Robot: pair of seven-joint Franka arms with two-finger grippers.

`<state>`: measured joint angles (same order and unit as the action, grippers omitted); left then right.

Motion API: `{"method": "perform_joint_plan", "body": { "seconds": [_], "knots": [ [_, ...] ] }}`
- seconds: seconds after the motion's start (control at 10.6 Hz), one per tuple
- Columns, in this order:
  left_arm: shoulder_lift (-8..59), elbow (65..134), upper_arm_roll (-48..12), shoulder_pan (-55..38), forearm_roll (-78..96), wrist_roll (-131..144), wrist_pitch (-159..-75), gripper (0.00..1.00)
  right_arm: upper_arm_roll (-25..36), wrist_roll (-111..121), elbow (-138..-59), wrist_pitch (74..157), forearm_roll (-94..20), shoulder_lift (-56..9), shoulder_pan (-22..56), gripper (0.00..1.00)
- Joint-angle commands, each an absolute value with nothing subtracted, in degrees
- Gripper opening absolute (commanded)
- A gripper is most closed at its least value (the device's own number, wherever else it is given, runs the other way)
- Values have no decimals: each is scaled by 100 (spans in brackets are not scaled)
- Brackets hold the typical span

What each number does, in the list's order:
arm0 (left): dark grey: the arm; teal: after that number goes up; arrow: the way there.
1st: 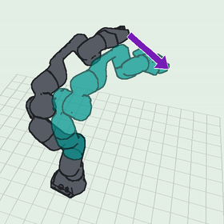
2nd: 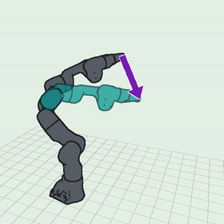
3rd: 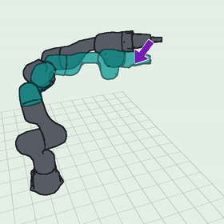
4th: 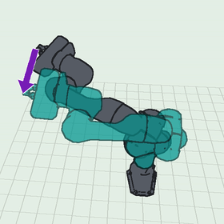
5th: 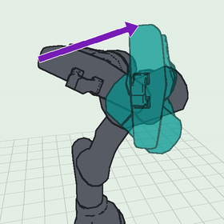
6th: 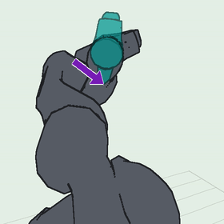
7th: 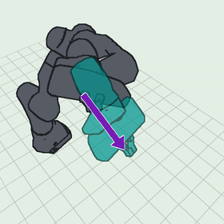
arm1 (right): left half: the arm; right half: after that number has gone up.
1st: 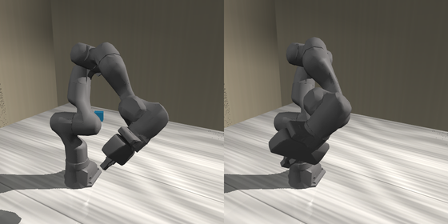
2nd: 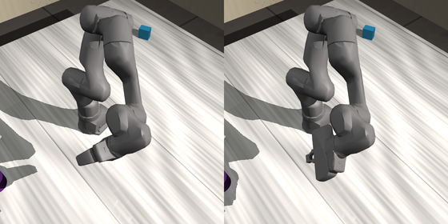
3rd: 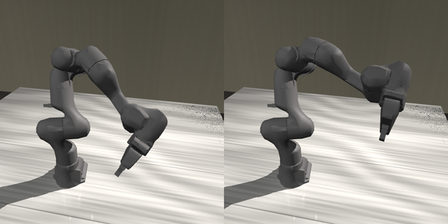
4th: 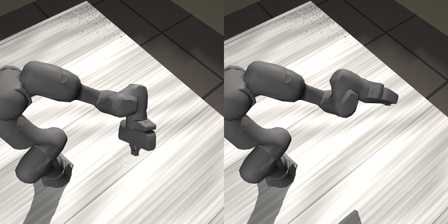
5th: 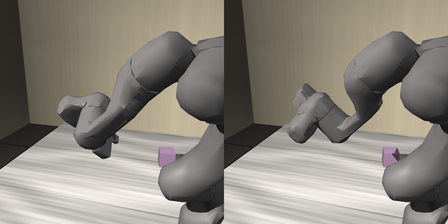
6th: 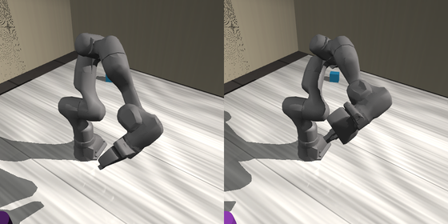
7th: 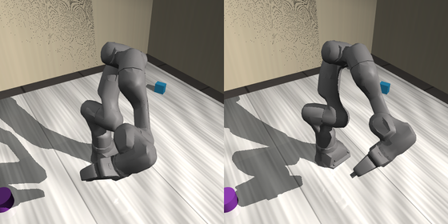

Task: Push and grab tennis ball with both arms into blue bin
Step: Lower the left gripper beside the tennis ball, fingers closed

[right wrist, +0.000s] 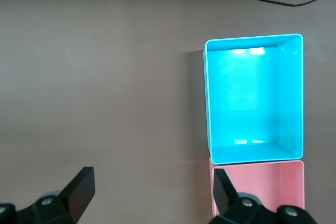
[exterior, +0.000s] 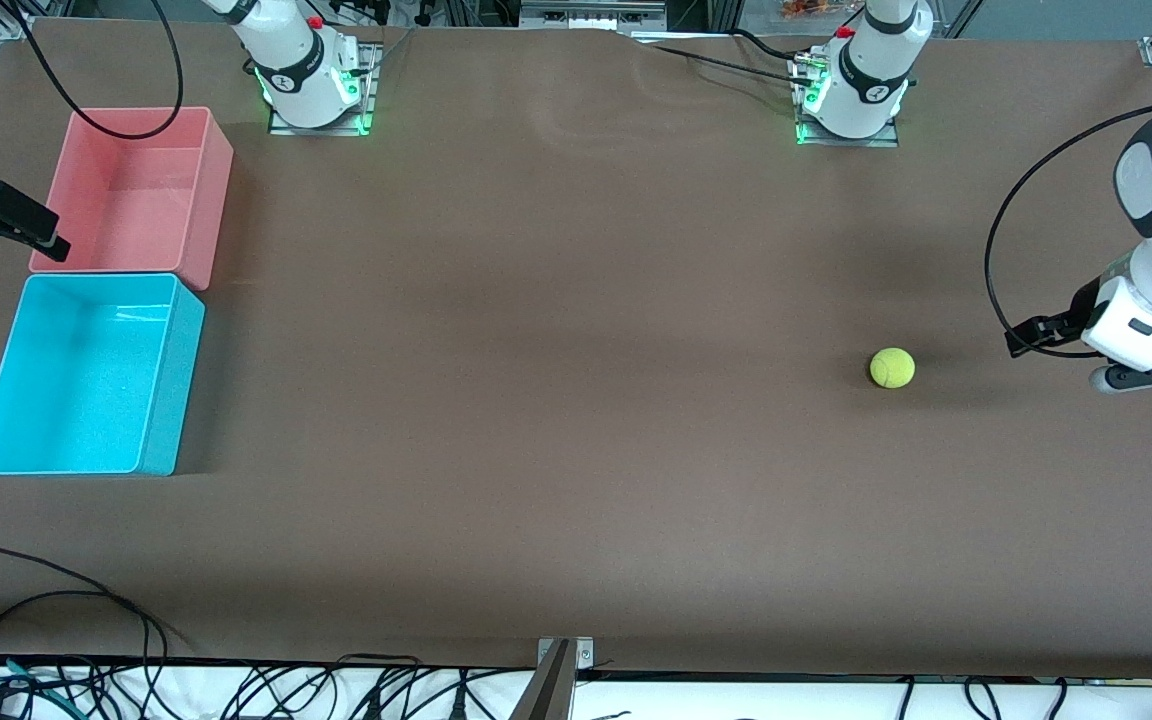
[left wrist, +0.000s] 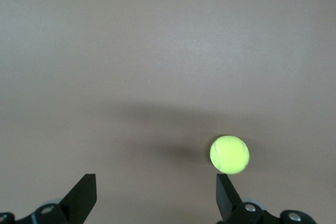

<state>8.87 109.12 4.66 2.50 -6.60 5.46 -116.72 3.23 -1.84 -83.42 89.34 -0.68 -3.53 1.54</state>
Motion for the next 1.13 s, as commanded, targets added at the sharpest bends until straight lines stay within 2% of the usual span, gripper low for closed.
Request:
{"method": "perform_joint_plan", "body": {
  "seconds": [0.0,0.09,0.19,0.28,0.38,0.56,0.66,0.75,0.85,1.03],
  "knots": [
    [966,11241,457,352,-791,334,-12207,100,308,-123,-8367,8956,-26,-325,149,100],
    [1028,11398,457,352,-791,325,-12408,97,316,-123,-8367,8956,-26,-325,149,100],
    [1054,11626,457,352,-817,177,-12689,80,316,-123,-8367,8939,-26,-325,149,100],
    [1107,11828,457,343,-817,-233,-12996,59,316,-123,-8367,8938,-26,-325,149,100],
    [1203,11952,457,351,-800,-507,-13295,50,316,-123,-8367,8947,-26,-325,149,100],
    [1292,11971,457,352,-817,-1138,-13351,33,316,-123,-8367,8947,-26,-325,149,100],
    [1318,11971,466,352,-817,-1665,-13351,15,316,-123,-8367,8956,-26,-325,141,100],
    [1371,11971,457,360,-809,-2357,-13359,3,316,-123,-8367,8965,-44,-325,141,100],
    [1415,11971,457,439,-774,-3191,-13368,0,316,-123,-8367,8956,-61,-325,132,100],
    [1511,11971,457,527,-730,-4922,-13386,0,325,-123,-8367,8930,-70,-351,132,100]
  ]
}}
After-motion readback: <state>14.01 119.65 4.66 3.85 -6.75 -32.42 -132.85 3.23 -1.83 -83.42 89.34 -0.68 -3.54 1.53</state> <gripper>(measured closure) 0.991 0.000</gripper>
